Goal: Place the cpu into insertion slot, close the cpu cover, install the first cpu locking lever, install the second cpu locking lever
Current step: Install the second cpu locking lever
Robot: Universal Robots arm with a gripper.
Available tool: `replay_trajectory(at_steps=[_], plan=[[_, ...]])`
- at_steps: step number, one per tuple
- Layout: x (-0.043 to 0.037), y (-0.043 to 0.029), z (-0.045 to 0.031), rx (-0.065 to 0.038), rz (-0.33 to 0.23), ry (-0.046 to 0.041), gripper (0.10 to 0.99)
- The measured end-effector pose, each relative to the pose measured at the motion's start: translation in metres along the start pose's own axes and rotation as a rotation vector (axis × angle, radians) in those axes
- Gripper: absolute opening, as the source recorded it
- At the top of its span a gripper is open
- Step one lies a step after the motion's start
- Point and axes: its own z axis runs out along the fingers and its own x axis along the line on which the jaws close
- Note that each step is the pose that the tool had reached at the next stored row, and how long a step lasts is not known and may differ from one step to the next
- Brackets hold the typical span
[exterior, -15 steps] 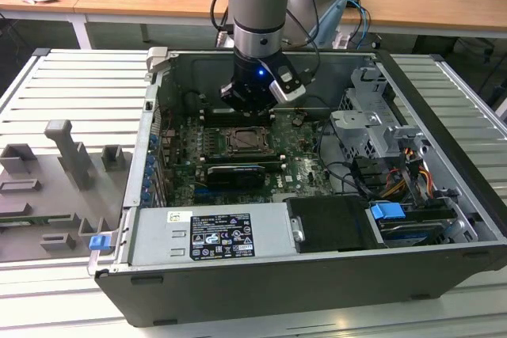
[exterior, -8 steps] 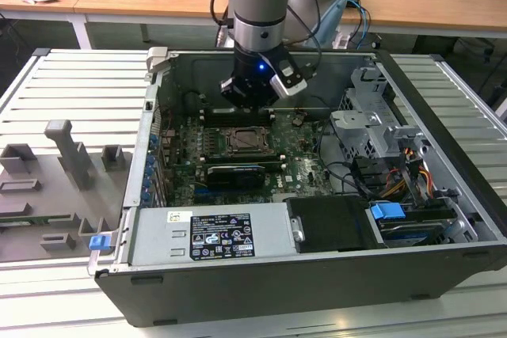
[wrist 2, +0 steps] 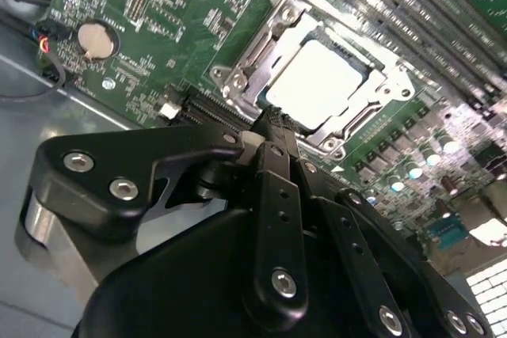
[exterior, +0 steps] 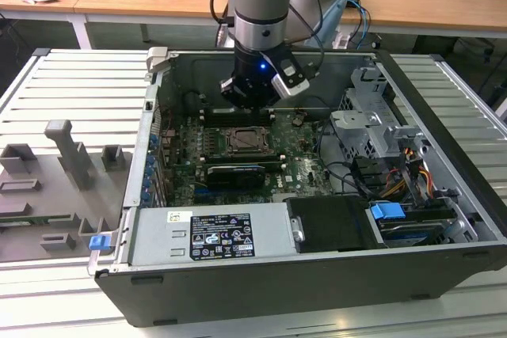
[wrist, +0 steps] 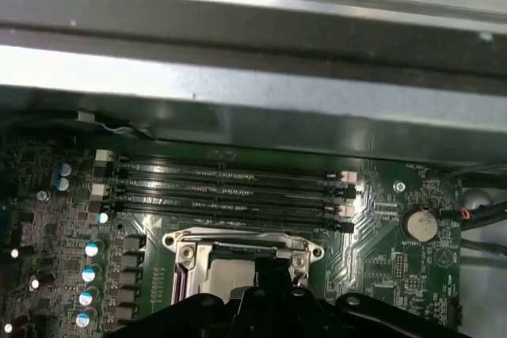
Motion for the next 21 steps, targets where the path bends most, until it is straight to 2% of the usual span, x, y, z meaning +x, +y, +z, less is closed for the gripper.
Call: replay_trajectory(at_steps=[2, 9, 10, 21], plan=[[0.0005, -0.0062, -0.0007, 0.0, 0.0, 0.0001, 0.106], [0.0019, -0.0159, -0.0047, 0.0, 0.0, 0.0, 0.106], [0.0026, -0.0208, -0.0053, 0.0, 0.0, 0.0001, 0.106], [0.0056, -0.0557, -0.01, 0.0, 0.0, 0.0001, 0.106]])
